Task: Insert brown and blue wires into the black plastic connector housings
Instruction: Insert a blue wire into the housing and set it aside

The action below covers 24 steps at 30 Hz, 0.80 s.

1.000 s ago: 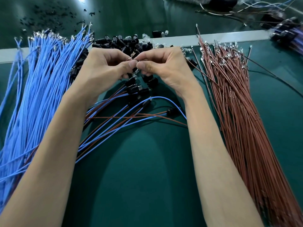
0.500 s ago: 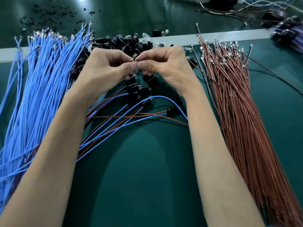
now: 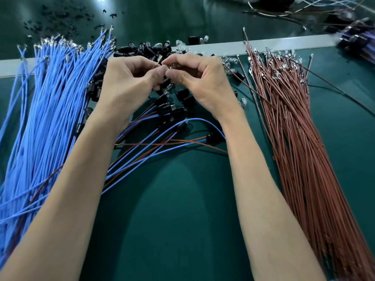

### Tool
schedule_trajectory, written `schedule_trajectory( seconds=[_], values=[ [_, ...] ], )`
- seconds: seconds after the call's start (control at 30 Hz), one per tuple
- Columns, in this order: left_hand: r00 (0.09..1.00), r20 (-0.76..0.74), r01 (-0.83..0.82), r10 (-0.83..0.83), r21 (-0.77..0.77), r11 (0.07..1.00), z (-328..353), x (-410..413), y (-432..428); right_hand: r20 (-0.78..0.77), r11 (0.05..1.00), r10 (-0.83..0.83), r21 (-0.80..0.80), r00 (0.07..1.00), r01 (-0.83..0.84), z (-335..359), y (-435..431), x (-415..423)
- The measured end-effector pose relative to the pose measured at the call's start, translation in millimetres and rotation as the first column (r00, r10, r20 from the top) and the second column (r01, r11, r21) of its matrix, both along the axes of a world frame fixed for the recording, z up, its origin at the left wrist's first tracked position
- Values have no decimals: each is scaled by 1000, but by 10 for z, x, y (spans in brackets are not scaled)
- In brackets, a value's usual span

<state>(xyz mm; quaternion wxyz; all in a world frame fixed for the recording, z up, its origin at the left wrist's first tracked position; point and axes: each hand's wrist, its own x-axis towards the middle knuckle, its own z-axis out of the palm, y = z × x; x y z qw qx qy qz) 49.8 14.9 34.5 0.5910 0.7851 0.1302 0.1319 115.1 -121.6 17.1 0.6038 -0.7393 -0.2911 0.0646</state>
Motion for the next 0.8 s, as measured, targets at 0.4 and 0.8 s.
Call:
schedule_trajectory(
  seconds=[0.4,0.8],
  values=[
    [1000,-6,-14,14,-18,1000,-24,-2,9,-16,999,-35,18,999,36,-46,62,19],
    [998,-44,49,-54,-110,993,19,-8,38,67,993,-116,22,991,115,-65,69,34]
  ],
)
